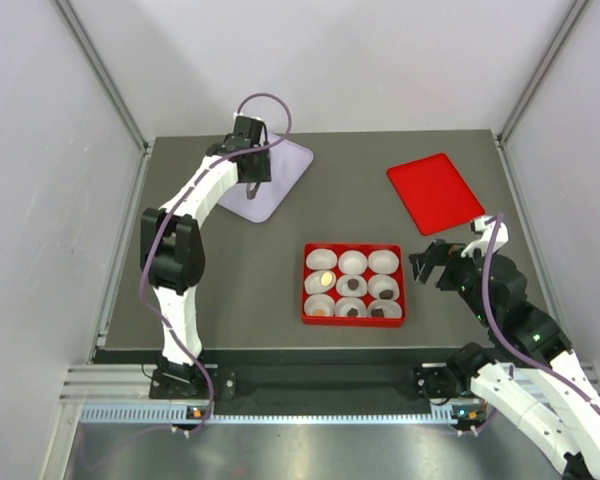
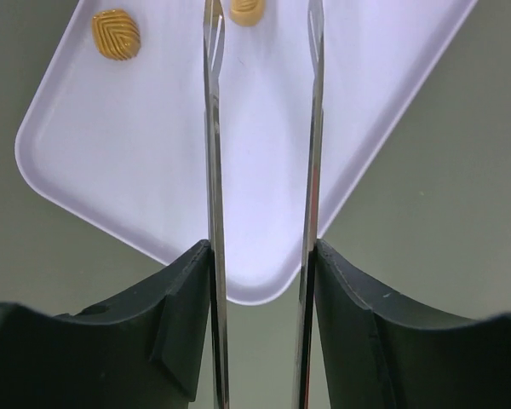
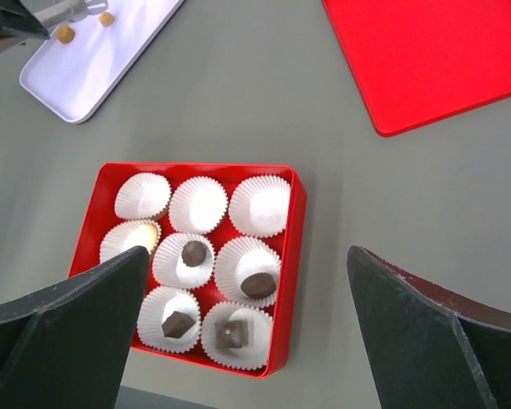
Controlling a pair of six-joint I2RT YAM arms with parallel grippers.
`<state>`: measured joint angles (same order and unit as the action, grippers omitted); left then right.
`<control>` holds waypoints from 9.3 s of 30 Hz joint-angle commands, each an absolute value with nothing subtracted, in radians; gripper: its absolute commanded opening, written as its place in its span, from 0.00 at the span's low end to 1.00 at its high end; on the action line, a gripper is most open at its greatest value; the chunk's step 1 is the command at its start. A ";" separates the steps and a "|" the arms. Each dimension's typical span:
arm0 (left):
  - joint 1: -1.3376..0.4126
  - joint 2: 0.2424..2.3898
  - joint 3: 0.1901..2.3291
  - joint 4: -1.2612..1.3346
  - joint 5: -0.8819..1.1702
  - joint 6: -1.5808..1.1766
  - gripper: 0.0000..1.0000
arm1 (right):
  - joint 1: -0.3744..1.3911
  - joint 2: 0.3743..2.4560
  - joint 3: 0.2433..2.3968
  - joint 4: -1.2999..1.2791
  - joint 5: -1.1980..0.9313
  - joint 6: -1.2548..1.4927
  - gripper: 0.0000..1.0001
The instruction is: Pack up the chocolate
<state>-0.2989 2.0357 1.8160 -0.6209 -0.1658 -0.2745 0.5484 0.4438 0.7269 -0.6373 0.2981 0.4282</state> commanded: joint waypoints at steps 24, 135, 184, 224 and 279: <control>-0.253 2.178 1.925 -0.584 -0.094 -0.215 0.40 | 0.540 0.463 0.709 -0.543 0.322 0.377 1.00; -0.337 1.792 1.554 -0.870 -0.077 -0.225 0.43 | 0.540 0.423 0.706 -0.569 0.293 0.431 1.00; -0.931 1.695 1.631 -0.790 0.173 -0.331 0.37 | 0.540 0.413 0.758 -0.620 0.328 0.425 1.00; -0.953 1.816 1.876 -0.865 -0.087 -0.295 0.43 | 0.540 0.422 0.765 -0.620 0.330 0.420 1.00; -0.195 2.138 1.905 -0.675 -0.282 -0.267 0.49 | 0.540 0.426 0.710 -0.563 0.308 0.393 1.00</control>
<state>-0.2035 2.1292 1.8542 -0.7055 -0.2840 -0.2848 0.5484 0.4213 0.7120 -0.6086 0.3054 0.4015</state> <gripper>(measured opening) 0.493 0.996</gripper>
